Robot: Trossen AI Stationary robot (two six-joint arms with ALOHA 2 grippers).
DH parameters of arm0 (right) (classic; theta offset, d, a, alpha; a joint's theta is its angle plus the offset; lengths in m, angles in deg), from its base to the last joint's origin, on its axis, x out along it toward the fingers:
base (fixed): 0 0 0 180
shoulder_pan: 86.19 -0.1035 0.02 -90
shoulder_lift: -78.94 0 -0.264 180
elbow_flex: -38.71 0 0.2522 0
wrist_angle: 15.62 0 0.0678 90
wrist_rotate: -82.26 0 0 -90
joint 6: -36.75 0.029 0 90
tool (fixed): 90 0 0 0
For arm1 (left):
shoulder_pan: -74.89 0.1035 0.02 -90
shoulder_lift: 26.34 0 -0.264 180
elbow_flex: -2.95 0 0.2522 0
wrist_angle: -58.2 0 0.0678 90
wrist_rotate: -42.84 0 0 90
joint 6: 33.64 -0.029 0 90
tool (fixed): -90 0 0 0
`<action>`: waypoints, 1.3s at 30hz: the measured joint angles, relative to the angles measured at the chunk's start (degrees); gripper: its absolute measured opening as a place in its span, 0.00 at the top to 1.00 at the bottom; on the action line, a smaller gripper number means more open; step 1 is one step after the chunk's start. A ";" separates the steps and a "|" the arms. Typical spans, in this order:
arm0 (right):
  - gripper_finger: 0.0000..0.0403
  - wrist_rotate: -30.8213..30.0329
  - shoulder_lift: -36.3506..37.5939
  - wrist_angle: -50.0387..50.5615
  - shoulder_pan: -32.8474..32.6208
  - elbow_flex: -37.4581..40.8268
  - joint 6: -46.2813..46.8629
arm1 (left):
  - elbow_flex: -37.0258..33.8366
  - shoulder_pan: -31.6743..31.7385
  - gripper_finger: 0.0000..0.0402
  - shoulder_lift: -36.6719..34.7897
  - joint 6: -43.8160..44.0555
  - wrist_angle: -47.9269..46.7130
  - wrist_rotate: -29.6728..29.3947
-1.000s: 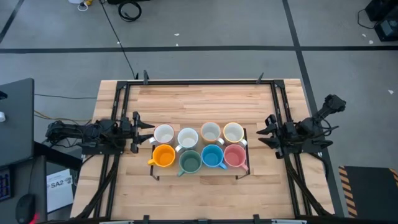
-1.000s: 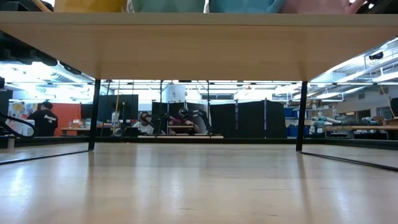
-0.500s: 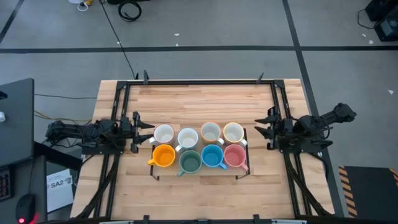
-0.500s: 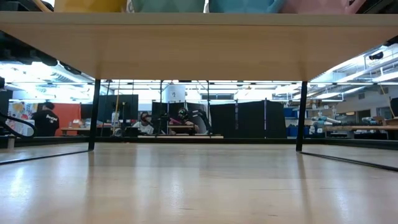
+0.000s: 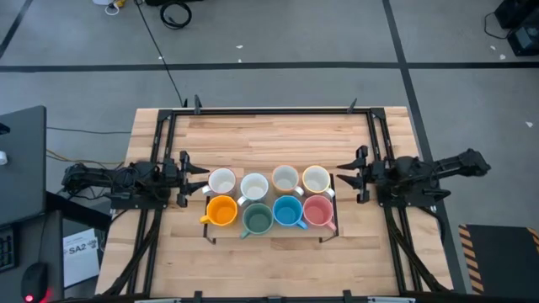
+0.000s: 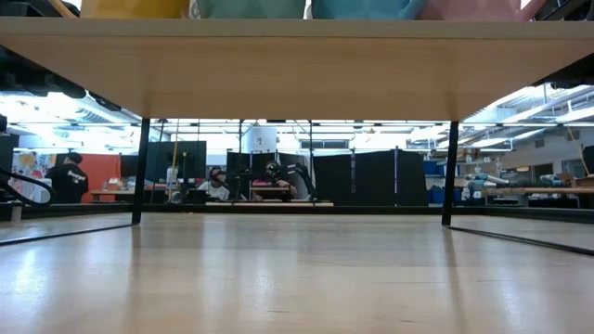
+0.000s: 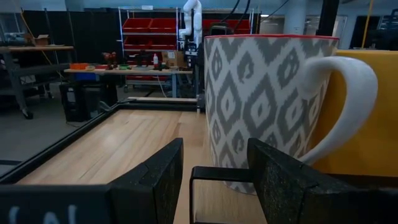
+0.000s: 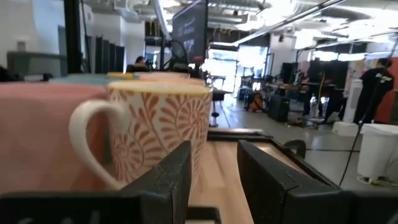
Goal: Place coffee mugs
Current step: Return to Home Position
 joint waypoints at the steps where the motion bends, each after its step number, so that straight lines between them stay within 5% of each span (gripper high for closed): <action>1: 0.67 0.63 0.00 0.66 0.41 -0.02 -0.02 | 0.00 0.00 0.54 0.00 0.00 0.00 0.00; 26: 0.67 0.47 -0.13 14.43 2.02 0.14 4.54 | 0.00 0.00 0.54 0.00 -0.43 -0.02 0.20; 39: 0.67 -0.18 -0.04 12.96 2.00 0.05 4.07 | 0.00 -0.02 0.54 0.00 0.08 0.56 0.20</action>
